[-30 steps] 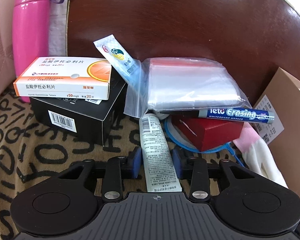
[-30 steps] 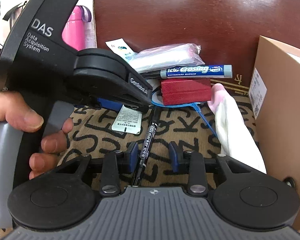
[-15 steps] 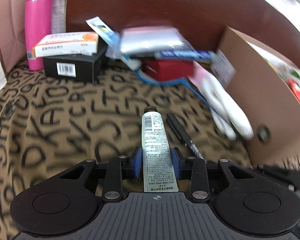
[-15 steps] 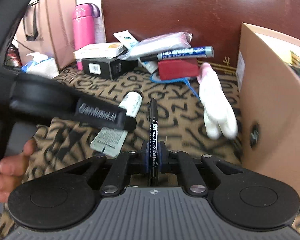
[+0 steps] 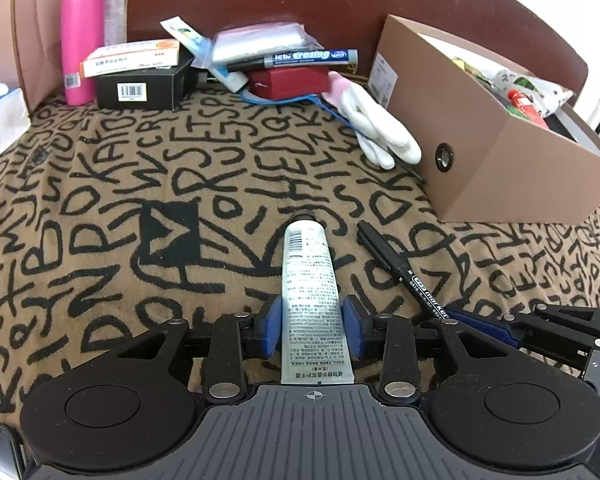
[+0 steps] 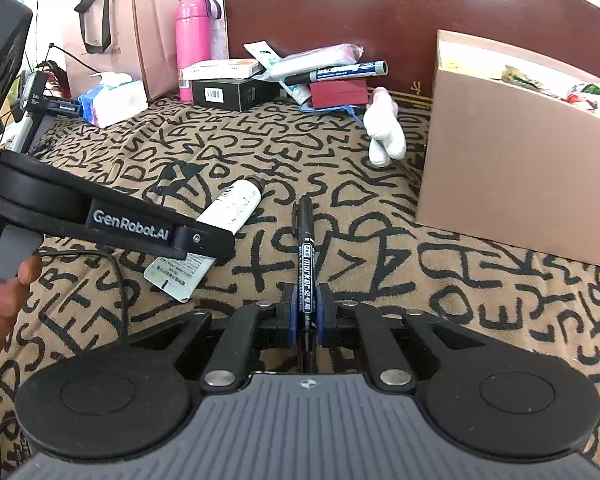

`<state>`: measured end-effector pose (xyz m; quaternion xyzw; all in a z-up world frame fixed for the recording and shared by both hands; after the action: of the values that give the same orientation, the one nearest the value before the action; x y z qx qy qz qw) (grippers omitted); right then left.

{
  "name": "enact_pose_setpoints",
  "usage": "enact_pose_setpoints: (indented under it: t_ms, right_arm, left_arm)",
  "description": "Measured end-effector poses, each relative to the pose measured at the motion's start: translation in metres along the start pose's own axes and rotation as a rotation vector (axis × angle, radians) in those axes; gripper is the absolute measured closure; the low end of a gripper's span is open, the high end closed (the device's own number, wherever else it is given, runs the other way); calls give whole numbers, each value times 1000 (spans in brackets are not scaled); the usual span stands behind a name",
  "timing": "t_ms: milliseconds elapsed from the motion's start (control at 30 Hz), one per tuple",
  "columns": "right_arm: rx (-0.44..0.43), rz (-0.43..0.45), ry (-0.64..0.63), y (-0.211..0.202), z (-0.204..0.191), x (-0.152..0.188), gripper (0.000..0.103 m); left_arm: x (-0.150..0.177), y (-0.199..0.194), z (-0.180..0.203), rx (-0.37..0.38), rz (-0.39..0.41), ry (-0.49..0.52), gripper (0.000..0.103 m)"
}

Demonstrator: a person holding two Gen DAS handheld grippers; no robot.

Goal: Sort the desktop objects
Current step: 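Lift the white tube and black marker and carry both over the box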

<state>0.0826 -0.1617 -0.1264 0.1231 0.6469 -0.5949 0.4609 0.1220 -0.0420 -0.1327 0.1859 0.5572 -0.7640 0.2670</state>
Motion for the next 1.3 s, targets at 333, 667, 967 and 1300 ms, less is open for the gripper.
enact_pose_setpoints:
  t_ms: [333,667,967,1300]
  right_arm:
    - [4,5,11,17,4,-12,87]
    - [-6,18,14,22,4,-14,92]
    - [-6,70,82,-13,18,-8,92]
    - [50,258,128,-81,59,-34,92]
  left_arm:
    - [-7,14,12,-43,24,80,59]
    - [-7,14,16,-84,45,119,72]
    - [2,-8,33,24,8,61,73]
    - [-28,-56,100,195,105,98,73]
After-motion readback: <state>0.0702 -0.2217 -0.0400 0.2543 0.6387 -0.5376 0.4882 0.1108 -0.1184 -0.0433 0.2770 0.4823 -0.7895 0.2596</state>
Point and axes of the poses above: each gripper's, at about its wrist camera, not at the fingertips, and y roughly the way its jaws point, z to its right, x to its underside, the point moved 6 cm from there along y, roughly the way its jaws point, and after that the axes turned 13 degrees about -y, right-handed, at the moved point
